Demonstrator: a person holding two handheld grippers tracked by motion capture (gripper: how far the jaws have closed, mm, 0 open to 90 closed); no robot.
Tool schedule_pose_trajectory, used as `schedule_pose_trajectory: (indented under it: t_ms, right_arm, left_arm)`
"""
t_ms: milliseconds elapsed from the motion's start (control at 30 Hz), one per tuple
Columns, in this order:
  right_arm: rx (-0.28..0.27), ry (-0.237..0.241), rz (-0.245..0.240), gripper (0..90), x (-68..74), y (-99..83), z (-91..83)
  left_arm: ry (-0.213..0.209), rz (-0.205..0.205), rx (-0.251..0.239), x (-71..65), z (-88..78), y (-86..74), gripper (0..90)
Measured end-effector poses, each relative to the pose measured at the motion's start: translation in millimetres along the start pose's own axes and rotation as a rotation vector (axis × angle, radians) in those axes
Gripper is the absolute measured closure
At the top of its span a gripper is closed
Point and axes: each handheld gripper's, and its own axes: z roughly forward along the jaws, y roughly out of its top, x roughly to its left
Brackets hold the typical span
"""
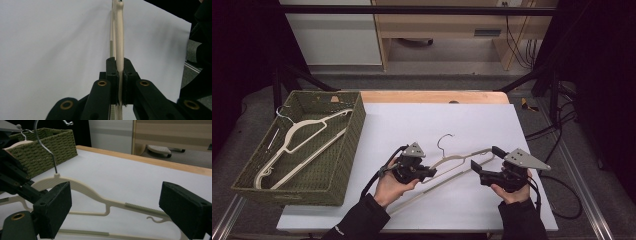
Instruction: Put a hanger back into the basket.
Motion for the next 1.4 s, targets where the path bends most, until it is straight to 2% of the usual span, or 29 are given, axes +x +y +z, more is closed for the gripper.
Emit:
schedule_pose_trajectory:
  t_ms: [67, 200, 433, 733, 1033, 1200, 1400]
  right_arm:
    - [-0.011, -0.006, -0.004, 10.4, -0.9, 1.6, -3.1]
    - [-0.030, -0.005, -0.004, 8.3, -2.5, 4.5, -10.2]
    - [-0.040, -0.011, -0.007, 5.7, -4.8, 6.3, -15.3]
    - [-0.042, -0.010, -0.001, 4.6, -8.0, 5.3, -16.8]
    - [-0.029, -0.013, -0.005, 4.0, -11.1, 1.3, -13.5]
    - [-0.035, -0.015, -0.002, 3.8, -11.7, 1.7, -15.1]
    - [-0.031, -0.019, -0.004, 3.6, -13.1, 0.3, -13.5]
  left_arm:
    - [-0.003, 0.007, -0.020, -4.4, -6.1, 1.9, 86.3]
    - [0.019, 0.028, -0.044, -9.3, -20.5, 8.2, 86.3]
    - [0.066, 0.049, -0.086, -8.3, -51.6, 23.6, 86.2]
    - [0.117, 0.053, -0.122, 7.7, -94.2, 37.1, 86.2]
    - [0.160, 0.044, -0.156, 25.4, -133.8, 38.9, 86.3]
    - [0.185, 0.035, -0.176, 37.2, -164.3, 39.7, 86.3]
    - [0.205, 0.021, -0.202, 54.3, -200.3, 33.0, 86.2]
